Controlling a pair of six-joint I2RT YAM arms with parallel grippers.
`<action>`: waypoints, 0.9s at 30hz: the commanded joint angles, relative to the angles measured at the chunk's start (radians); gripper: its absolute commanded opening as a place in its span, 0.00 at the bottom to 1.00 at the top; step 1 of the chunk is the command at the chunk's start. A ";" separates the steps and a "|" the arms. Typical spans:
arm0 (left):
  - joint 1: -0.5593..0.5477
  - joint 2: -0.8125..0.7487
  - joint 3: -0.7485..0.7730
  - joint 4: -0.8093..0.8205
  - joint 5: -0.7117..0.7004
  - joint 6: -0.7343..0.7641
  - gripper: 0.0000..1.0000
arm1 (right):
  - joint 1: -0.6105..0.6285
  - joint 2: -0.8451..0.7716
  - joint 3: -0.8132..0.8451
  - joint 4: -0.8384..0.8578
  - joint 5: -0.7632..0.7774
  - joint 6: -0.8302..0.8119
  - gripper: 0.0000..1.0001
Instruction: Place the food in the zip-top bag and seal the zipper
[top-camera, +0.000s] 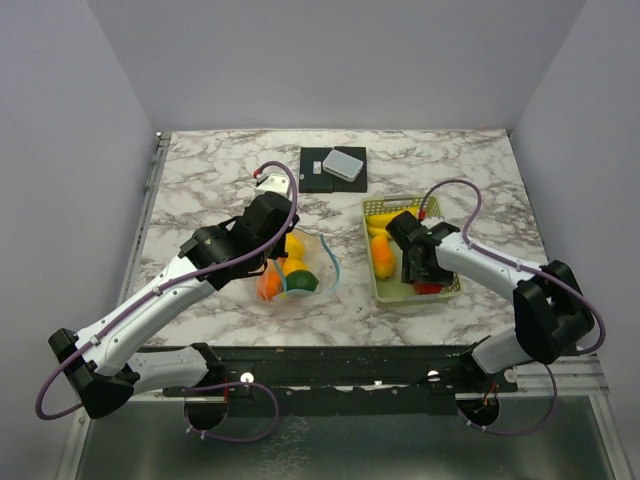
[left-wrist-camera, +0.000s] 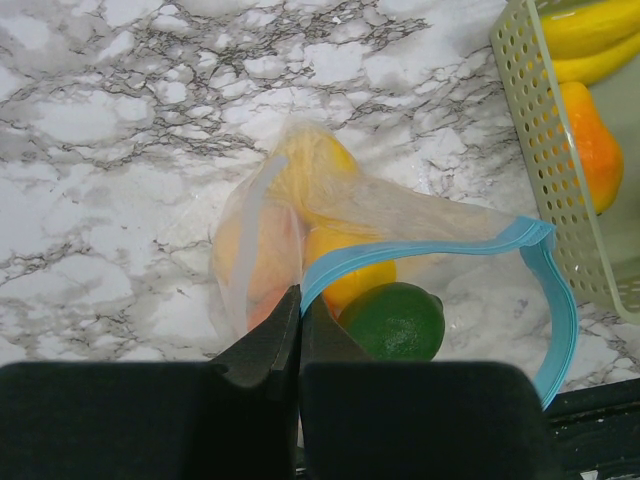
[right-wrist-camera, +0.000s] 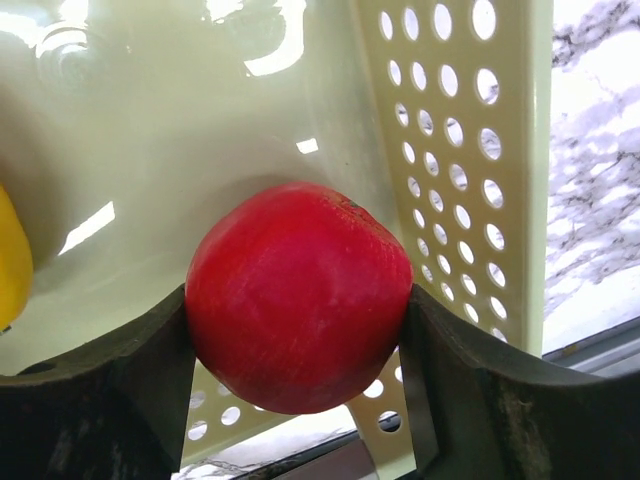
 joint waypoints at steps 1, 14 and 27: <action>-0.001 -0.018 -0.007 0.016 0.007 0.009 0.00 | -0.008 -0.035 0.041 0.001 -0.026 -0.008 0.52; -0.002 -0.012 0.001 0.016 0.008 0.006 0.00 | -0.008 -0.199 0.198 -0.050 -0.140 -0.074 0.43; -0.001 -0.009 0.000 0.015 0.006 0.001 0.00 | -0.005 -0.346 0.301 0.096 -0.536 -0.185 0.39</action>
